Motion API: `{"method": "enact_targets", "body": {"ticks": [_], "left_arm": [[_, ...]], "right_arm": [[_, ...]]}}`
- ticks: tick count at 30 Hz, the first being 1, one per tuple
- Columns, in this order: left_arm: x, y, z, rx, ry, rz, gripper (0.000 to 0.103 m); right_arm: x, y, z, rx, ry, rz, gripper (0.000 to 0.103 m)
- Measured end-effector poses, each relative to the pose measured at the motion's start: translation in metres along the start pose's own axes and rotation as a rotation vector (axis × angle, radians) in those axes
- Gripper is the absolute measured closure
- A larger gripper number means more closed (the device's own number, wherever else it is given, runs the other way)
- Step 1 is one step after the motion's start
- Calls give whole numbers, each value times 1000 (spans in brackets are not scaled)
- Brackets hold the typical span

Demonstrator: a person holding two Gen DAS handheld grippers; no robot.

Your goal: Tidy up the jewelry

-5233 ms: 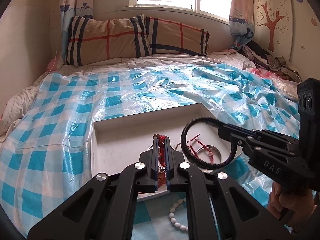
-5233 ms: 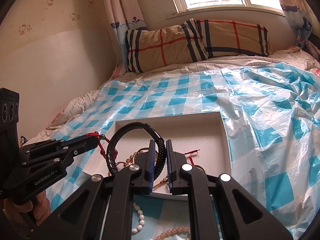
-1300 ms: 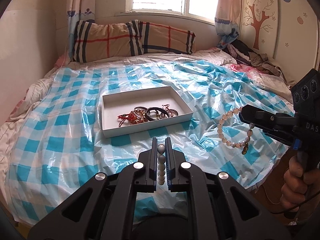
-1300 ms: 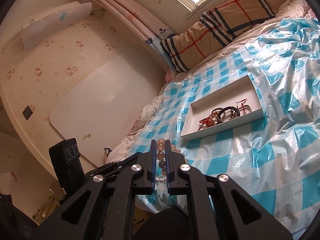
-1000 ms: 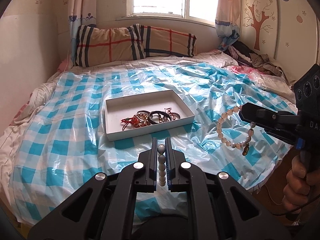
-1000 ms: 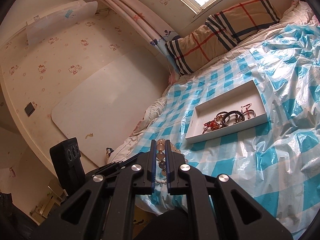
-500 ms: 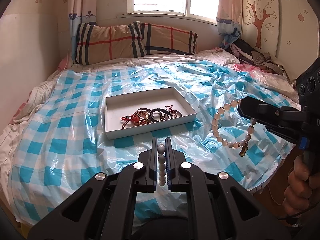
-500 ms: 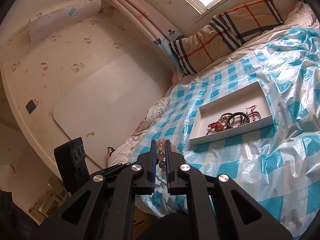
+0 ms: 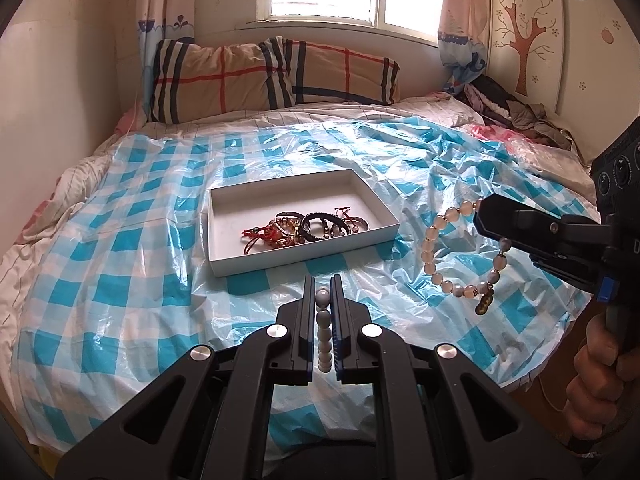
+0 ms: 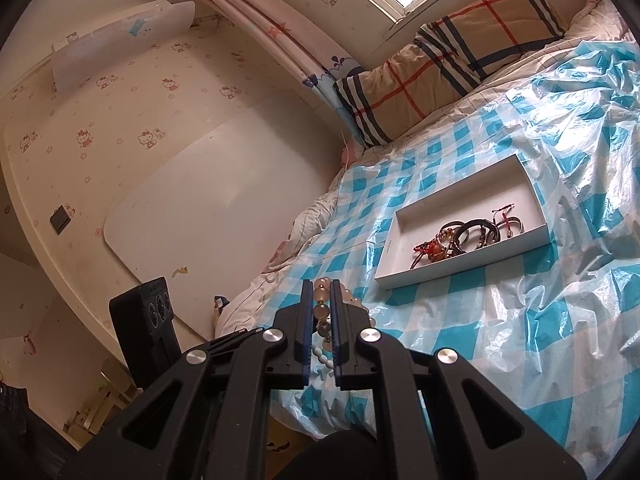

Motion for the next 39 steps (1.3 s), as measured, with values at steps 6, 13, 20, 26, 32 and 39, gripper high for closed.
{"method": "enact_targets", "body": {"ticks": [6,13,20,26,32,39], "left_arm": [[-1,0,0,-1,0,0,96],[-2,0,0,-1,0,-1,96],[-5,0,-1,1,-1,-4,96],[-11,2,-2,2,-1,-6,96],[-20,4,-3,5,-2,-10,96],[-21,4,-3,5,-1,-11,96]], "right_arm": [[-1,0,1,-1,0,0,94],[-3,-1,3,-1,1,-1,94],[-6,0,6,-4,2,-2,94],[-7,1,8,-5,0,-3,94],[-12,5,14,-10,1,-6,94],[-20,3,20,-22,4,-11,94]]}}
Point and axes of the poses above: each gripper's, at about its wrist camera, not at the fingertips, and x roughly against the way its jaws point, z to its right, y to its underside, the point moved 5 cm from there along -x, roughly the way its jaws point, and after that the axes turned 5 degrees about z, right-handed, at the moved point
